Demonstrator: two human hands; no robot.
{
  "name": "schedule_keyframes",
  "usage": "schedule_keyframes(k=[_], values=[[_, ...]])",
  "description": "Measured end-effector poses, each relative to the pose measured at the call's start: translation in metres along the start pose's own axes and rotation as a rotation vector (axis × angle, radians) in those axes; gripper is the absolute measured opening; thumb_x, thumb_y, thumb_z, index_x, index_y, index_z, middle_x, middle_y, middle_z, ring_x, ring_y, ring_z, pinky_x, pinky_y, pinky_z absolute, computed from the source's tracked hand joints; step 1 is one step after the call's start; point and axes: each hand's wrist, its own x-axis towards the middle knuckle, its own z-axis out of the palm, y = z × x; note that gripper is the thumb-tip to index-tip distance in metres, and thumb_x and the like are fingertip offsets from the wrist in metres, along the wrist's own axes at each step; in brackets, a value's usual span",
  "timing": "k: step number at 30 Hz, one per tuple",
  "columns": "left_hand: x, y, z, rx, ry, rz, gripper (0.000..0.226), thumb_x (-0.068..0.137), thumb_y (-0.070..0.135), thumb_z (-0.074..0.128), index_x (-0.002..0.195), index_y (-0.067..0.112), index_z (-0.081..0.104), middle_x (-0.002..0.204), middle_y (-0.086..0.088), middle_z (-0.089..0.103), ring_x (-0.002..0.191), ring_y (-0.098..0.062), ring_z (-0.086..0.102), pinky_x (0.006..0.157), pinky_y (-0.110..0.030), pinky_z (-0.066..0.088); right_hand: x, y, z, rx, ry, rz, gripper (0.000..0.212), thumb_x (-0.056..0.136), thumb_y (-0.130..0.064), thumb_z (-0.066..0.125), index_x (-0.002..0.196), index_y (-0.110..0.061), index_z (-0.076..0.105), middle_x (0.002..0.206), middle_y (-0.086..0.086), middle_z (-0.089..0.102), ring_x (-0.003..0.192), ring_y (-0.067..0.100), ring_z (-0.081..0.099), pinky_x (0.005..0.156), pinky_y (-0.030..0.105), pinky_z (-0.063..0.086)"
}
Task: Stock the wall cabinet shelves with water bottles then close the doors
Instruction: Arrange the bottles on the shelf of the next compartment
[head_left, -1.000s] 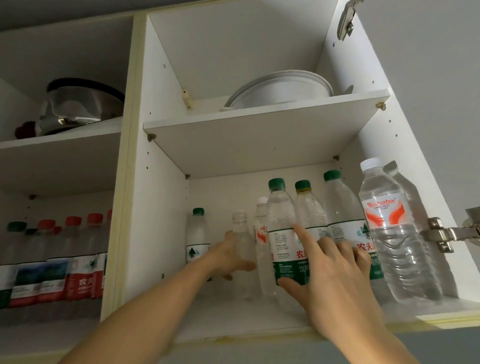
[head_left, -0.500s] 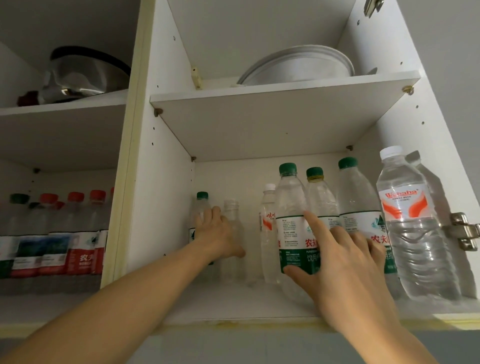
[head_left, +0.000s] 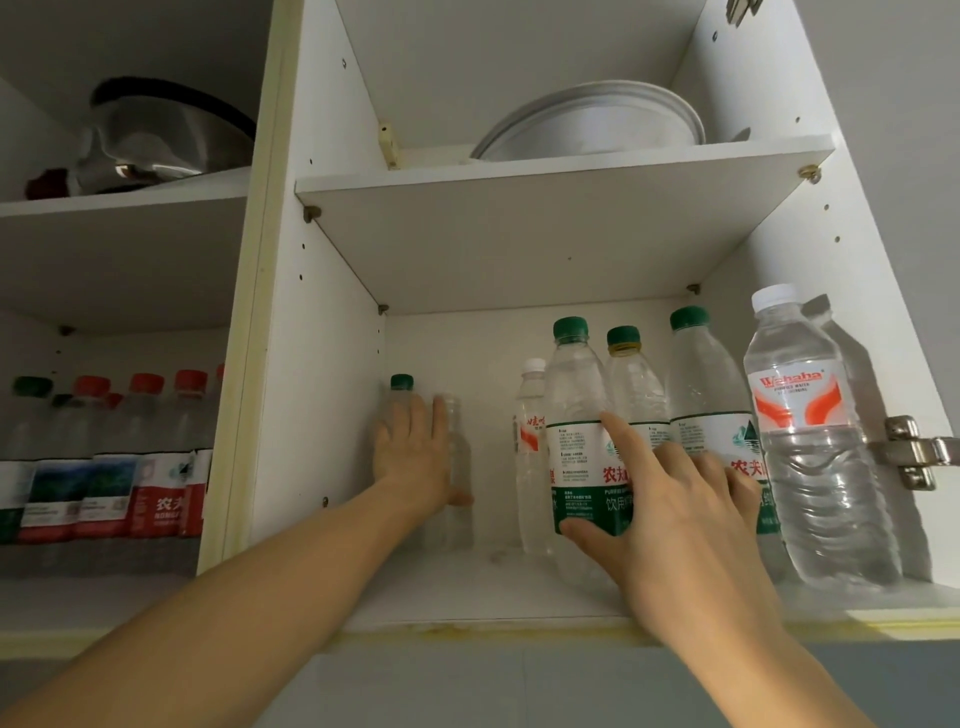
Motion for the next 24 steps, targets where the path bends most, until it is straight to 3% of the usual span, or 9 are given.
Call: schedule_keyframes(k=[2, 4, 6, 7, 10, 13, 19, 22, 24], values=[[-0.002, 0.001, -0.003, -0.001, 0.049, 0.058, 0.135, 0.073, 0.073, 0.072, 0.16, 0.011, -0.01, 0.165, -0.018, 0.002, 0.151, -0.041, 0.009, 0.122, -0.052, 0.014, 0.0, 0.0, -0.001, -0.001, 0.001, 0.002, 0.099, 0.071, -0.07, 0.074, 0.153, -0.036, 0.031, 0.105, -0.002, 0.064, 0.105, 0.029, 0.056, 0.098, 0.046, 0.036], [0.001, 0.005, -0.008, -0.105, 0.169, 0.16, 0.115, 0.079, 0.058, 0.076, 0.16, 0.013, 0.008, 0.161, -0.015, 0.013, 0.148, -0.037, 0.017, 0.121, -0.048, 0.02, 0.0, -0.001, -0.002, 0.015, 0.011, 0.015, 0.099, 0.069, -0.07, 0.075, 0.152, -0.035, 0.033, 0.106, -0.003, 0.064, 0.106, 0.029, 0.057, 0.1, 0.047, 0.036], [0.008, 0.011, -0.02, -0.44, 0.294, 0.211, 0.079, 0.092, 0.036, 0.071, 0.155, 0.015, 0.029, 0.157, -0.011, 0.029, 0.143, -0.029, 0.03, 0.117, -0.041, 0.03, 0.0, -0.002, -0.002, 0.01, 0.004, 0.017, 0.1, 0.07, -0.072, 0.073, 0.153, -0.036, 0.03, 0.111, -0.004, 0.064, 0.111, 0.028, 0.056, 0.103, 0.047, 0.035], [0.012, 0.016, -0.029, -0.658, 0.28, 0.192, 0.064, 0.096, 0.028, 0.066, 0.152, 0.016, 0.036, 0.154, -0.009, 0.037, 0.139, -0.026, 0.037, 0.114, -0.038, 0.036, 0.001, -0.002, -0.002, 0.009, -0.005, 0.018, 0.101, 0.07, -0.073, 0.071, 0.153, -0.036, 0.027, 0.115, -0.005, 0.063, 0.115, 0.027, 0.055, 0.105, 0.047, 0.034], [0.019, 0.03, -0.049, -1.246, -0.147, 0.108, 0.057, 0.099, 0.031, 0.063, 0.15, 0.017, 0.039, 0.142, -0.006, 0.054, 0.122, -0.023, 0.058, 0.105, -0.04, 0.05, 0.002, -0.001, -0.002, 0.015, -0.035, 0.028, 0.102, 0.071, -0.076, 0.069, 0.155, -0.037, 0.025, 0.125, -0.008, 0.06, 0.123, 0.025, 0.05, 0.109, 0.045, 0.03], [0.022, 0.041, -0.05, -1.533, -0.452, 0.1, 0.062, 0.099, 0.036, 0.063, 0.152, 0.015, 0.038, 0.131, -0.01, 0.063, 0.112, -0.024, 0.066, 0.097, -0.038, 0.056, 0.003, 0.0, -0.002, 0.016, -0.047, 0.029, 0.103, 0.071, -0.078, 0.067, 0.155, -0.038, 0.023, 0.131, -0.01, 0.057, 0.127, 0.022, 0.047, 0.111, 0.043, 0.028], [0.033, 0.036, -0.034, -1.596, -0.509, 0.131, 0.053, 0.097, 0.03, 0.066, 0.144, 0.017, 0.046, 0.117, -0.011, 0.071, 0.102, -0.027, 0.073, 0.089, -0.044, 0.061, 0.005, 0.0, -0.001, 0.011, -0.056, 0.03, 0.105, 0.067, -0.08, 0.066, 0.155, -0.04, 0.024, 0.131, -0.013, 0.058, 0.128, 0.018, 0.047, 0.11, 0.04, 0.026], [0.037, 0.032, -0.029, -1.542, -0.408, 0.075, 0.05, 0.098, 0.031, 0.065, 0.141, 0.014, 0.047, 0.116, -0.009, 0.071, 0.098, -0.024, 0.074, 0.086, -0.041, 0.062, 0.004, -0.001, -0.001, 0.018, -0.054, 0.039, 0.105, 0.066, -0.078, 0.069, 0.154, -0.038, 0.029, 0.128, -0.01, 0.061, 0.127, 0.021, 0.049, 0.109, 0.042, 0.027], [0.037, 0.03, -0.027, -1.338, -0.261, 0.086, 0.038, 0.098, 0.035, 0.064, 0.128, 0.013, 0.054, 0.109, -0.006, 0.071, 0.09, -0.018, 0.071, 0.076, -0.034, 0.061, 0.004, -0.001, -0.001, 0.016, -0.052, 0.047, 0.104, 0.065, -0.076, 0.072, 0.153, -0.037, 0.031, 0.125, -0.009, 0.062, 0.126, 0.023, 0.05, 0.108, 0.042, 0.027]])
